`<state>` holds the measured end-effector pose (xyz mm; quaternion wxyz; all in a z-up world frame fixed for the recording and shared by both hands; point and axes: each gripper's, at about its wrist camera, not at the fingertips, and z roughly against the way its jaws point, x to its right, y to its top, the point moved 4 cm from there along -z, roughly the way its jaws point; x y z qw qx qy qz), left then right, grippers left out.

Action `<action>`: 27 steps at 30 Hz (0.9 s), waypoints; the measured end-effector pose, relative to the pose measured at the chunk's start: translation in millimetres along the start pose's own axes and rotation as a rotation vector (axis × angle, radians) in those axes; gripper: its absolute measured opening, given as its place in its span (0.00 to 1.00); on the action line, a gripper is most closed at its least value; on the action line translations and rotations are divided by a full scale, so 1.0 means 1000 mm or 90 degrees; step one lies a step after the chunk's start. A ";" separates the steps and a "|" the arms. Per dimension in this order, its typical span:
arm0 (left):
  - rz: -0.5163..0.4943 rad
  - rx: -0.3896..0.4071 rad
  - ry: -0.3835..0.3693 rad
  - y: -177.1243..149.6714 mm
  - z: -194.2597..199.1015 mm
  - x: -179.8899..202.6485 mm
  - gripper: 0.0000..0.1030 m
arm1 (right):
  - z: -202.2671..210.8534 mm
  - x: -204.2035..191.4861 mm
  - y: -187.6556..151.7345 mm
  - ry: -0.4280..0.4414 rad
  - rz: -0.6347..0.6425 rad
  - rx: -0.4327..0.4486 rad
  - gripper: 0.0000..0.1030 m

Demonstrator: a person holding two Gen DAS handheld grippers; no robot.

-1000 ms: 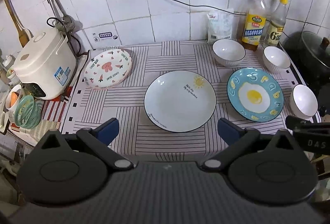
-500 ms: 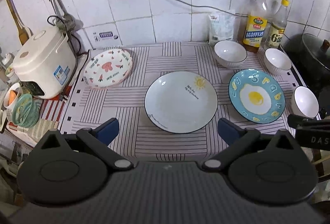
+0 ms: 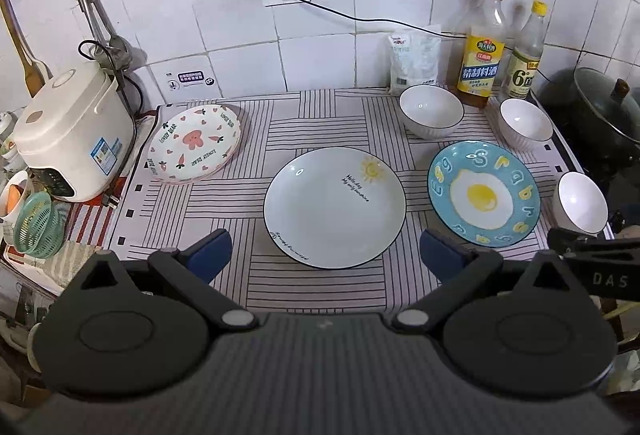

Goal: Organize plates and bowls

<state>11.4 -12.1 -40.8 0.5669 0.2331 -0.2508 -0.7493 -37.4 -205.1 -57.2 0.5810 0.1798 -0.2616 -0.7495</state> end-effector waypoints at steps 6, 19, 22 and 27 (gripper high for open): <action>-0.004 0.001 0.003 0.000 0.000 0.000 0.98 | -0.001 0.003 -0.001 0.002 -0.009 0.001 0.99; -0.011 -0.011 -0.014 0.003 -0.009 0.004 0.93 | -0.004 0.002 -0.005 -0.006 -0.007 0.001 0.99; -0.007 0.004 -0.036 0.006 -0.012 0.001 0.91 | -0.001 0.001 -0.004 0.020 -0.003 0.021 0.99; -0.015 0.022 -0.037 0.018 -0.026 -0.012 0.88 | -0.001 -0.003 0.003 0.092 0.004 0.083 0.99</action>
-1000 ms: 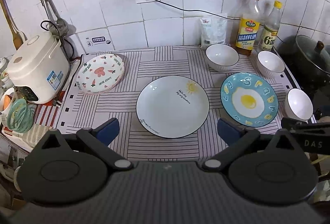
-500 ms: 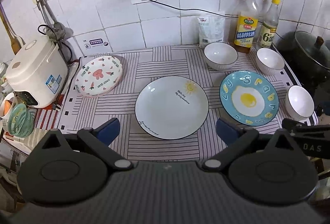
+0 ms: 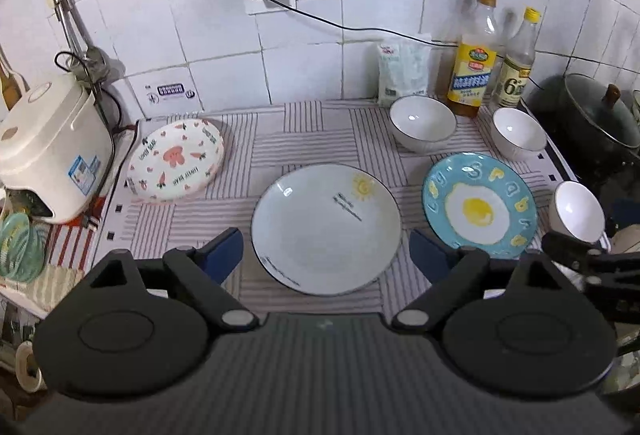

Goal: Organize plates and bowls
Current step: 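Reach the right gripper to the white sun plate rim and close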

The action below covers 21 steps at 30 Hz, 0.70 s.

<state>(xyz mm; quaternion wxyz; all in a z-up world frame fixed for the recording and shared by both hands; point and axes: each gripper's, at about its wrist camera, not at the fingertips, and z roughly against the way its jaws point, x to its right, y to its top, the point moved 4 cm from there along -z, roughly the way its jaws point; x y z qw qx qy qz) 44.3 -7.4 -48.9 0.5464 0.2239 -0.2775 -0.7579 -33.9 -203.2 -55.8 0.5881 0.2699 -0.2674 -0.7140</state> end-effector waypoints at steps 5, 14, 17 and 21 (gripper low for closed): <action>0.026 -0.015 0.011 0.004 -0.030 -0.026 0.88 | -0.016 -0.005 0.004 0.092 0.028 0.100 0.99; 0.068 -0.126 0.015 -0.030 -0.124 -0.060 0.84 | -0.111 -0.020 -0.006 0.239 -0.022 0.000 0.85; 0.081 -0.142 0.018 -0.042 -0.144 -0.067 0.78 | -0.139 -0.030 -0.019 0.278 -0.035 -0.021 0.84; 0.103 -0.133 0.003 -0.048 -0.166 -0.074 0.71 | -0.174 -0.042 -0.041 0.295 -0.050 -0.065 0.68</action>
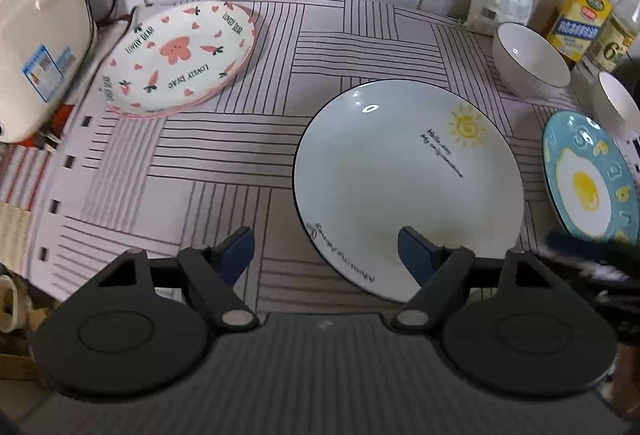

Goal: Organize plates and bowls

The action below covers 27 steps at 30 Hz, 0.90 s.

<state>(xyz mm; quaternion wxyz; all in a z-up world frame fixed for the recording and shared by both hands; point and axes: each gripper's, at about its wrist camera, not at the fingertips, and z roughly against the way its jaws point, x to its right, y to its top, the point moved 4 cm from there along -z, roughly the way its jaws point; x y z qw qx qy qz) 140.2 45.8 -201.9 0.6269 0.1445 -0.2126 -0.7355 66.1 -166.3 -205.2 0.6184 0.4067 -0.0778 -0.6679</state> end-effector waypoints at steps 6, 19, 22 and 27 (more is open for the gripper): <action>-0.006 0.024 -0.006 0.015 -0.026 -0.006 0.59 | -0.038 0.012 -0.012 -0.020 -0.076 0.014 0.65; 0.011 -0.037 -0.094 0.024 -0.072 -0.020 0.28 | -0.055 0.024 -0.015 -0.043 -0.151 0.033 0.17; 0.004 -0.033 -0.110 0.025 -0.074 -0.022 0.28 | -0.058 0.027 -0.016 -0.039 -0.158 0.042 0.17; -0.033 -0.053 -0.122 0.029 -0.074 -0.021 0.27 | -0.063 0.024 -0.011 -0.045 -0.142 0.017 0.18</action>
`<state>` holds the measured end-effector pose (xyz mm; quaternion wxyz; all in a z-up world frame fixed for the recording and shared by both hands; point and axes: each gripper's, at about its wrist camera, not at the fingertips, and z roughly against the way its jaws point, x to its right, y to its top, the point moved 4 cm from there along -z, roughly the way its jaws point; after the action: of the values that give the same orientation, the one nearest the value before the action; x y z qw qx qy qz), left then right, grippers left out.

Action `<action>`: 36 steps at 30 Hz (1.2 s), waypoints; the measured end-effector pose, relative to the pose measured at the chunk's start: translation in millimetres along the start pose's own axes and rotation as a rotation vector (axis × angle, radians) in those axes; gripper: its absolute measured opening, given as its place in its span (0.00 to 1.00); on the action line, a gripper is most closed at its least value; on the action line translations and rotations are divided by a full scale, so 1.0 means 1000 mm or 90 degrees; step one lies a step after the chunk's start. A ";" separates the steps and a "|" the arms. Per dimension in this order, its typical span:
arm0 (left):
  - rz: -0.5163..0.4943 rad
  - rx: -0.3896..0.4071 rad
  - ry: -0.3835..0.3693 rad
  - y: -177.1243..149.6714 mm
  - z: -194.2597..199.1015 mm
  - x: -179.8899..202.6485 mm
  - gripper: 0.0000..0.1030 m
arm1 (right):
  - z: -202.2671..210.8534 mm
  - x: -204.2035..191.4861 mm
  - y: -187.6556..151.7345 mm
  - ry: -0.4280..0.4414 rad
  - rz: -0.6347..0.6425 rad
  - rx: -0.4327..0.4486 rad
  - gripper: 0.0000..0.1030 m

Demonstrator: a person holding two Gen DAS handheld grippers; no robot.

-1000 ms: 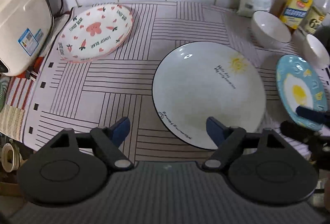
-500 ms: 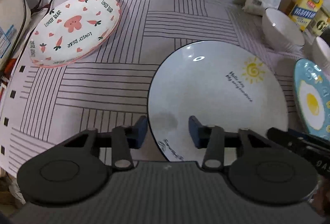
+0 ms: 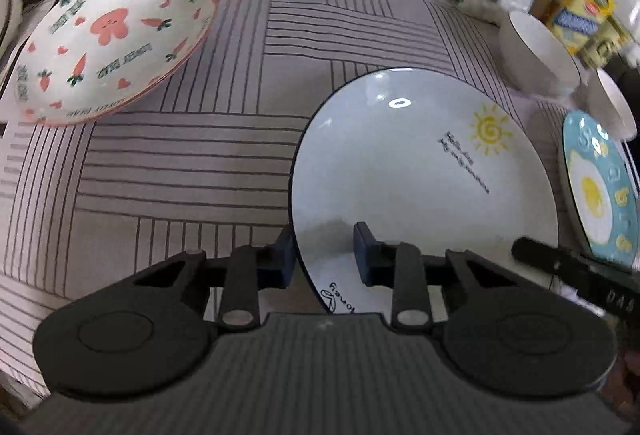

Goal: Organize plates and bowls

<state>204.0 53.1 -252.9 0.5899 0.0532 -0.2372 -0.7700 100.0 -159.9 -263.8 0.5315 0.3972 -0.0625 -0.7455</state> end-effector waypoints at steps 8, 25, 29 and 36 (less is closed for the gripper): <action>-0.007 0.004 -0.029 0.025 0.006 -0.010 0.28 | 0.001 -0.015 0.014 -0.003 0.052 0.024 0.20; -0.070 0.021 -0.023 0.116 -0.030 -0.014 0.28 | -0.043 -0.024 0.093 -0.021 0.083 0.035 0.22; -0.080 0.010 -0.016 0.128 -0.041 -0.012 0.28 | -0.055 -0.024 0.099 -0.028 0.070 0.030 0.22; -0.029 -0.017 -0.008 0.130 -0.060 -0.019 0.28 | -0.073 -0.017 0.101 -0.049 0.045 0.015 0.22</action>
<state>345.9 28.1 -253.9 0.5711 0.0462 -0.2295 -0.7868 225.5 -164.7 -252.0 0.5499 0.3721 -0.1051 -0.7403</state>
